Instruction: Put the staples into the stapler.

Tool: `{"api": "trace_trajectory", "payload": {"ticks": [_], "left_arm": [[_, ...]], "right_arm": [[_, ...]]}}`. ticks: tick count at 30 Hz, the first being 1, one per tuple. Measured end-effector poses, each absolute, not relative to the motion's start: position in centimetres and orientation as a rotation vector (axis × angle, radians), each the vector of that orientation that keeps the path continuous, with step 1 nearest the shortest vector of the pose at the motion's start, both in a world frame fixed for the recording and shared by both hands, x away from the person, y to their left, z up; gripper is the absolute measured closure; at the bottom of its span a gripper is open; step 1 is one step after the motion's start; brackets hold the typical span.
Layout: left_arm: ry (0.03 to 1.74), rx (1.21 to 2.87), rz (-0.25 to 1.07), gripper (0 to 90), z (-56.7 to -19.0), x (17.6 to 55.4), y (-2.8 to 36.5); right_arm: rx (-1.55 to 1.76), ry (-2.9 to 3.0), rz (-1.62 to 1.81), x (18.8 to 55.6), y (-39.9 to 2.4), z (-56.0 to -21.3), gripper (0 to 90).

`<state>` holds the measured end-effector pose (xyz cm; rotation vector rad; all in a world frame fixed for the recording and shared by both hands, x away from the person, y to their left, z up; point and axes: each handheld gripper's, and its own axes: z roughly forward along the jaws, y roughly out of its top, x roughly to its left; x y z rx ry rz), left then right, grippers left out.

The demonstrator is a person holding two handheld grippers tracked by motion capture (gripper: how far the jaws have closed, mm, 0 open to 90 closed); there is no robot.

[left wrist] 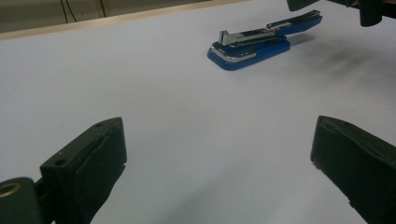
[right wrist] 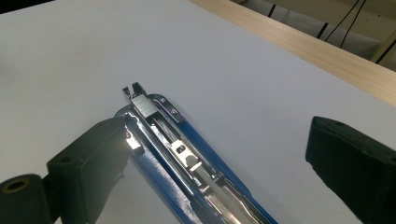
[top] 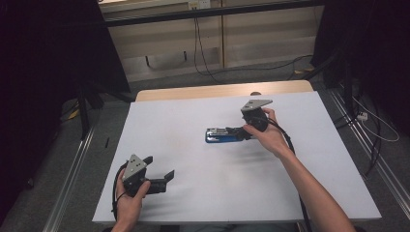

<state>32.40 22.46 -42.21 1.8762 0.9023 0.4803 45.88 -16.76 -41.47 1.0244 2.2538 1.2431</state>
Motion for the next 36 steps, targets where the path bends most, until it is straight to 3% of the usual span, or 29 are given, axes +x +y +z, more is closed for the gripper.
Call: {"api": "trace_trajectory", "payload": {"ticks": [36], "left_arm": [[0.951, 1.844, 0.5, 3.7, -42.2, 32.3, 23.2]], "right_arm": [[1.207, 1.958, 1.203, 39.7, -22.8, -42.5, 3.7]]}}
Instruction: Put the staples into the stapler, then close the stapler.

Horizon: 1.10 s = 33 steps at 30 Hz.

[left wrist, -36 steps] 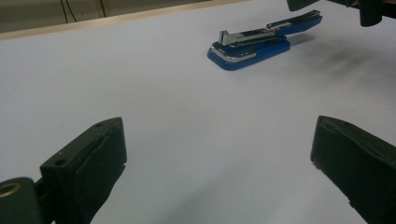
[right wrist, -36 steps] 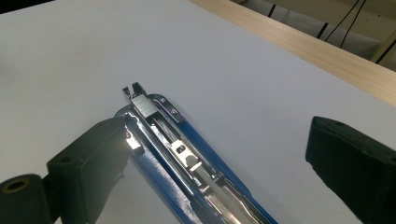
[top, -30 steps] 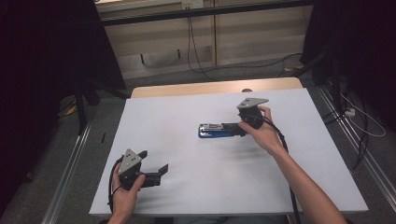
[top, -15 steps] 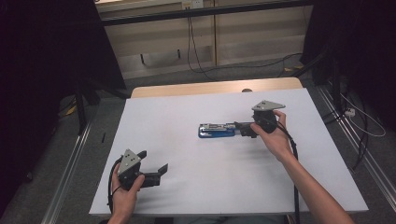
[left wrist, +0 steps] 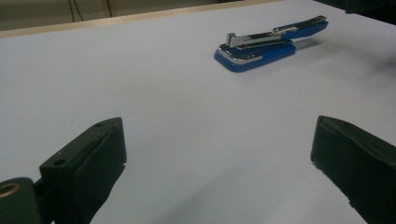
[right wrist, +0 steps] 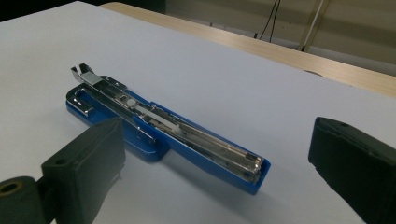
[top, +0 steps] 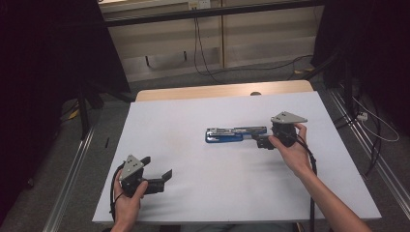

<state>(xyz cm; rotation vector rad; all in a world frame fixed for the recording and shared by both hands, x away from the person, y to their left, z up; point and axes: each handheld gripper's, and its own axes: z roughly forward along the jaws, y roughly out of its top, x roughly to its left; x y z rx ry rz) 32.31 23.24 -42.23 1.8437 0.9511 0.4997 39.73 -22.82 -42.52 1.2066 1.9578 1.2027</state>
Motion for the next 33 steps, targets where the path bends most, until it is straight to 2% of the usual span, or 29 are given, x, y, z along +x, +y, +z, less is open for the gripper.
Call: {"api": "trace_trajectory", "payload": {"ticks": [17, 33], "left_arm": [[0.946, 1.849, 0.482, 4.5, -42.2, 32.5, 23.1], [0.917, 1.867, 0.451, 6.1, -42.4, 32.8, 22.7]], "right_arm": [[1.256, 1.889, 1.261, 36.3, -24.8, -42.9, 3.7], [1.285, 1.864, 1.277, 36.1, -24.9, -43.5, 3.9]]}}
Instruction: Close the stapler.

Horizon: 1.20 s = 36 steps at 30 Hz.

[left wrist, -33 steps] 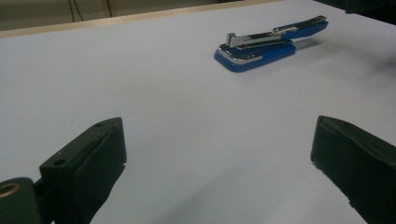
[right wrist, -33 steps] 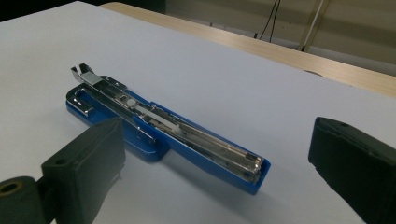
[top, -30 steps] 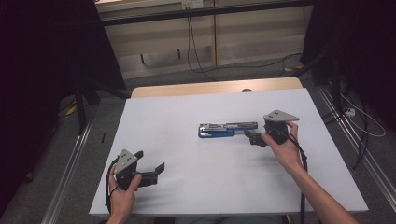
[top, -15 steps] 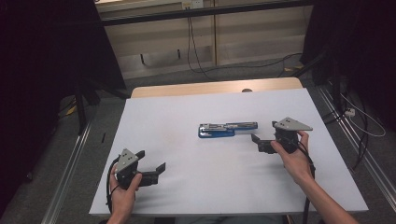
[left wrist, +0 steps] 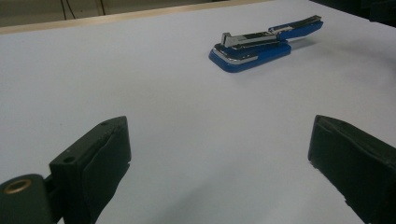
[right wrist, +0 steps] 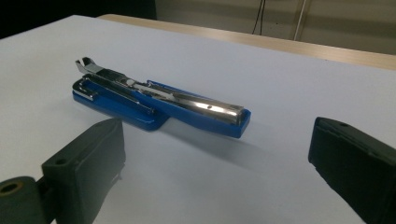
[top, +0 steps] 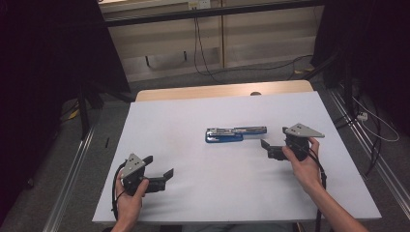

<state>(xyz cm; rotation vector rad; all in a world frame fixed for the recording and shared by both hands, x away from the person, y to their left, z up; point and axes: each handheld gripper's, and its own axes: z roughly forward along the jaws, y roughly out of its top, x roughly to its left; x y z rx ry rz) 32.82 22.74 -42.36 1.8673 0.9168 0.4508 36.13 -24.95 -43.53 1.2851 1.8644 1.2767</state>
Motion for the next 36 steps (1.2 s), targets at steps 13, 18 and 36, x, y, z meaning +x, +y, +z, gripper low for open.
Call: {"api": "trace_trajectory", "payload": {"ticks": [13, 18, 36], "left_arm": [[0.865, 1.861, 0.44, 6.8, -42.5, 34.4, 21.3], [0.928, 1.843, 0.41, 6.7, -42.8, 35.2, 20.7], [0.83, 1.865, 0.385, 4.1, -42.2, 39.5, 16.9]], "right_arm": [[1.235, 1.888, 1.238, 36.0, -24.5, -43.6, 3.3], [1.233, 1.913, 1.264, 35.8, -24.5, -43.8, 4.0], [1.175, 1.962, 1.287, 35.9, -24.0, -43.8, 9.0]]}}
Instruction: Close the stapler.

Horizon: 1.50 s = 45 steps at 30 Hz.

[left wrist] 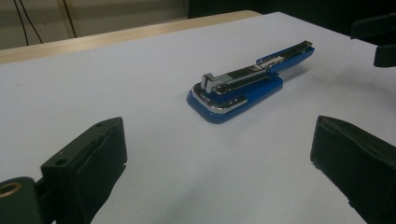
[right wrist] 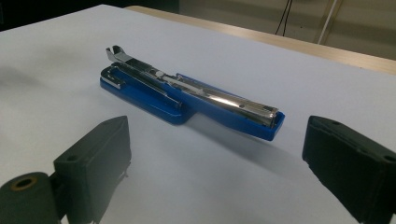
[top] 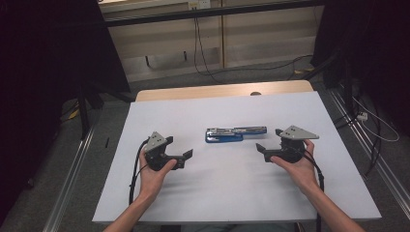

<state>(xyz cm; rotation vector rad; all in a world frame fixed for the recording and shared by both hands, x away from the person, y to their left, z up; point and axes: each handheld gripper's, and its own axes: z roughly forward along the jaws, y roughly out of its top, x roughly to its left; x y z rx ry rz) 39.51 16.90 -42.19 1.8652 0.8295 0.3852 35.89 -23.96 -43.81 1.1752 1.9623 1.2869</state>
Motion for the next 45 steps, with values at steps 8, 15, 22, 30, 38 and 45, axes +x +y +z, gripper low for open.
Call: {"api": "trace_trajectory", "payload": {"ticks": [8, 15, 22, 30, 38, 45], "left_arm": [[0.812, 1.873, 0.398, 4.0, -42.0, 41.0, 15.9], [0.8, 1.869, 0.41, 4.0, -41.6, 42.0, 14.9], [0.768, 1.885, 0.41, 3.9, -41.4, 42.8, 13.1], [0.739, 1.89, 0.433, 3.9, -41.2, 44.5, 10.8], [0.758, 1.891, 0.415, 3.8, -41.9, 45.5, 10.1], [0.785, 1.91, 0.366, 3.9, -42.6, 46.0, 10.4]], "right_arm": [[1.181, 1.968, 1.284, 36.2, -24.1, -43.9, 16.1], [1.19, 1.974, 1.293, 36.5, -24.4, -44.0, 21.3], [1.194, 1.982, 1.307, 36.8, -24.6, -44.0, 29.7], [1.214, 1.982, 1.284, 37.1, -24.6, -44.1, 36.0], [1.242, 1.973, 1.263, 37.7, -24.9, -44.6, 47.7], [1.234, 1.958, 1.262, 37.9, -25.1, -44.5, 60.4]]}}
